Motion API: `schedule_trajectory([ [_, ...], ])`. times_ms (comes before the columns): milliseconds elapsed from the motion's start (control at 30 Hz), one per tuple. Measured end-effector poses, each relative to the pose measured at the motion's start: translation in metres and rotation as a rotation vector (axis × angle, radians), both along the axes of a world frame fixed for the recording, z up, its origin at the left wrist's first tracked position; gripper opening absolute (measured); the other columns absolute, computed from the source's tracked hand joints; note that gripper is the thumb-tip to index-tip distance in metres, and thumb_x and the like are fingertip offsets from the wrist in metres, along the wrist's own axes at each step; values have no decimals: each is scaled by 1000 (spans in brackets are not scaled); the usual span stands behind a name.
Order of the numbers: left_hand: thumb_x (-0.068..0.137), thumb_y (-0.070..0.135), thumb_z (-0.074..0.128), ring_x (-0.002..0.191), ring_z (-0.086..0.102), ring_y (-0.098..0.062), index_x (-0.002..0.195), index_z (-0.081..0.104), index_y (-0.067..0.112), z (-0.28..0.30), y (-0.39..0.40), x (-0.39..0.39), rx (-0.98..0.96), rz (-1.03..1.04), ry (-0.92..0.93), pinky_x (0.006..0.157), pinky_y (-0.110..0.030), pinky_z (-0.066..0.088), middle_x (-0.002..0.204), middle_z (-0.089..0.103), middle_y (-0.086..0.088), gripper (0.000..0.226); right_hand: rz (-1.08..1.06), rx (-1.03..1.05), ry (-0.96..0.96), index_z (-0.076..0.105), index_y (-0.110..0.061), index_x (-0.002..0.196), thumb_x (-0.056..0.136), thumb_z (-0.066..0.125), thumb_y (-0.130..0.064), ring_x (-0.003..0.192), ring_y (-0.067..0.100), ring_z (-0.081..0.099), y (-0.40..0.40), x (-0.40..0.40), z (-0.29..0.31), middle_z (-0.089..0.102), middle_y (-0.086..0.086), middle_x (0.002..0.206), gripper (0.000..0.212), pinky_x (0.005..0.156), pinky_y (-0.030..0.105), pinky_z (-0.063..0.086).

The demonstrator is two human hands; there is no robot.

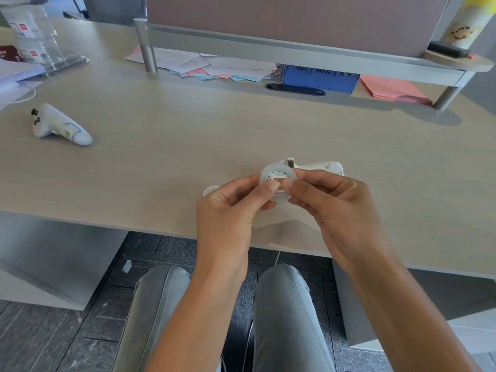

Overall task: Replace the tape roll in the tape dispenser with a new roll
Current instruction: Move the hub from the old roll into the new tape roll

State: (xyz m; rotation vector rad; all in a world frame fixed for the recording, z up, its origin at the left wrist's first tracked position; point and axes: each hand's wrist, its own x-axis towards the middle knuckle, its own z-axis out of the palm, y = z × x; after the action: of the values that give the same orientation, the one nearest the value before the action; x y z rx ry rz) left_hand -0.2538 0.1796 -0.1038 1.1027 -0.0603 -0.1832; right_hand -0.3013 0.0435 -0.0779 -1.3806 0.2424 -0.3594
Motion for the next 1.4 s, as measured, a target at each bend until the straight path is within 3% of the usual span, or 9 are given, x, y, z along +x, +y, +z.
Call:
schedule_trajectory([
  [200,70,15,84,84,68,-27,87,84,11,3,2,0,-6,-87,-14,90,-43,56,90,82,-14,17,61,90,35,85,-8,90,55,89,-26,98,26,72,-10,-1,2,83,13,98,40,99,41,56],
  [400,68,10,80,83,72,-21,89,82,5,2,-1,1,-78,-169,-2,73,-26,59,87,82,-11,22,112,181,66,81,-1,95,56,87,-21,99,26,69,-18,-3,2,81,13,99,44,87,29,58],
  [733,67,12,81,83,73,-19,93,81,2,1,-7,-3,-78,-172,-6,74,-26,60,90,82,-12,28,126,219,45,84,-7,88,57,87,-21,89,16,73,-24,-10,-3,83,9,95,35,78,22,60],
  [833,74,8,83,80,71,-20,94,81,5,3,-12,-7,-30,-121,-30,80,-32,60,91,82,-12,21,56,170,10,84,-9,93,60,87,-25,90,16,72,-23,-13,-4,82,7,96,36,78,23,60],
  [933,79,2,81,80,72,-22,93,80,7,5,-18,-15,-30,-86,-52,81,-35,60,90,81,-13,15,-102,-13,5,81,-13,103,68,88,-28,84,13,70,-23,-20,-4,80,4,95,39,75,25,57],
  [1067,76,6,81,82,75,-21,93,76,6,10,-27,-26,-67,-100,-73,84,-37,62,88,81,-10,18,-222,-157,-78,77,-12,96,83,85,-12,77,11,69,-24,-31,-3,79,3,88,15,69,21,56],
  [1167,89,1,70,86,75,-22,93,76,6,13,-36,-34,-93,-111,-74,87,-41,61,90,81,-9,8,-216,-177,-99,79,-11,96,86,82,-7,82,14,73,-27,-38,-2,83,3,95,11,75,25,60],
  [1267,95,-3,58,94,75,-23,85,80,12,14,-43,-41,-134,-114,-85,90,-43,61,93,81,-8,28,-275,-193,-101,78,-7,97,86,82,-5,84,17,76,-33,-45,-1,83,6,95,12,76,26,62],
  [1400,95,-7,56,99,76,-25,95,81,7,15,-52,-52,-99,-84,-149,91,-42,62,100,81,-15,28,-291,-239,-100,81,-7,96,92,72,2,87,17,79,-40,-55,0,84,5,92,13,84,35,65],
])
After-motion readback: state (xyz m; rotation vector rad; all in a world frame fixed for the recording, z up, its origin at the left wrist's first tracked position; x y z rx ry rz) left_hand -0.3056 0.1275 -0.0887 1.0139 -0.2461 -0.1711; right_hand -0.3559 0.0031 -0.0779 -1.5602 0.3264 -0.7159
